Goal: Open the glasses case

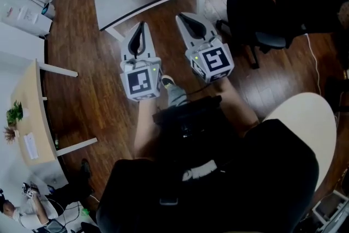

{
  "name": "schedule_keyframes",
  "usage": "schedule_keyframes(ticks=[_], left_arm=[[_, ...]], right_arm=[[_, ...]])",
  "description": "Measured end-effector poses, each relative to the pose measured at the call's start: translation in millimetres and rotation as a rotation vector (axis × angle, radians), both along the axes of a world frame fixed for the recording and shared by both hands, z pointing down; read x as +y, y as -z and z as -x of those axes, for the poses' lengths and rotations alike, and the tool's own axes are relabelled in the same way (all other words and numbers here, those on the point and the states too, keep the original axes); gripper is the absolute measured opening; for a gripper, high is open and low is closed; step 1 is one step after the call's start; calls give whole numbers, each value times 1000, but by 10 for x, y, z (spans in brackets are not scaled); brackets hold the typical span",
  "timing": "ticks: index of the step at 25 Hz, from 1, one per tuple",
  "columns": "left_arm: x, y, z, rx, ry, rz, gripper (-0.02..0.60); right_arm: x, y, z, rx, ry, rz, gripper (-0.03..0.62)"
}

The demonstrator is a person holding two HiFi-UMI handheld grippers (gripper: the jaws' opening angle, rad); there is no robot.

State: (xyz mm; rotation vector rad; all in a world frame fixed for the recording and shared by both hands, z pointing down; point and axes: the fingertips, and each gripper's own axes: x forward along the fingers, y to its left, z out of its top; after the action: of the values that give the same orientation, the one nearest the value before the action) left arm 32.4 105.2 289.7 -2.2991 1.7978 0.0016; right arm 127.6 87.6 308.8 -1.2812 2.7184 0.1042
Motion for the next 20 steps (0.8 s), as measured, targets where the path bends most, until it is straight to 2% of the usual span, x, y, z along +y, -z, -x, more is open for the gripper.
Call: schedule_keyframes(ticks=[11,16,20], left_arm=[[-1366,-173,723,31,3,59,2],[-1903,-192,1092,61,7,74,2],[-2342,-126,1407,53,-6,54,2]], right_arm=[[-1302,-194,615,42,4,67,20],[-1810,-210,969,110,21,60,20],[-2204,-242,1255,139,14,63,20]])
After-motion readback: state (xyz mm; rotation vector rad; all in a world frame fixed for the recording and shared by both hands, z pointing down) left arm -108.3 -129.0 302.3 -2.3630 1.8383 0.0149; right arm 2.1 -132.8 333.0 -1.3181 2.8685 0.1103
